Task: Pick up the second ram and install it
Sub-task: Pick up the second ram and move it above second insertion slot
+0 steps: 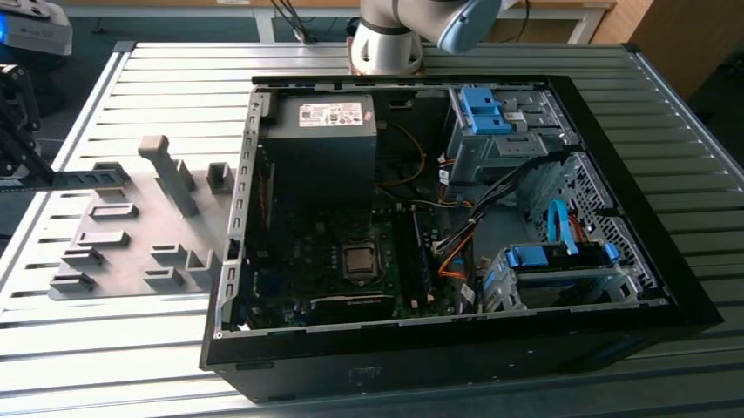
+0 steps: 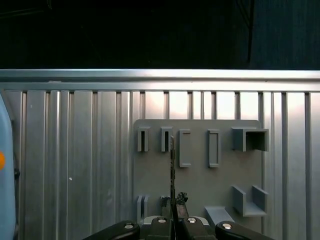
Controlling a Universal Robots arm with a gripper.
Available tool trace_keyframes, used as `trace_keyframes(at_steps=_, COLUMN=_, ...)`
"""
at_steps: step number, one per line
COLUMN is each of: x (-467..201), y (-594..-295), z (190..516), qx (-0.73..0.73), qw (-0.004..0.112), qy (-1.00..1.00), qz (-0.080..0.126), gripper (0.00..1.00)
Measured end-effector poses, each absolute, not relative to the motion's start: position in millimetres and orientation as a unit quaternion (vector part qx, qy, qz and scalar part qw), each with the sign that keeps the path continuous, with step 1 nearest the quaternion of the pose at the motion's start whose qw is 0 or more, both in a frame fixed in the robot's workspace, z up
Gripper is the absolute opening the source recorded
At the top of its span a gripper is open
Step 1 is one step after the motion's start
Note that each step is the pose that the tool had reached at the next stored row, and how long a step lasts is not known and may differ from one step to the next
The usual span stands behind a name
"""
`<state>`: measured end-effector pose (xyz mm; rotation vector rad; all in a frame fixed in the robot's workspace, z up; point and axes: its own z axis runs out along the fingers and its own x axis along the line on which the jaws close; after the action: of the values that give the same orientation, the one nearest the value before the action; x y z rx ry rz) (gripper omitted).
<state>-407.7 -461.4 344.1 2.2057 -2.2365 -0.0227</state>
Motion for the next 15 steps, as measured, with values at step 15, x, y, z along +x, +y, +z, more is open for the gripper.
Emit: trace_keyframes(at_steps=15, x=-408, y=-461, z=366, qx=0.702, qw=0.0, qy=-0.712, qz=-0.007, gripper=0.14)
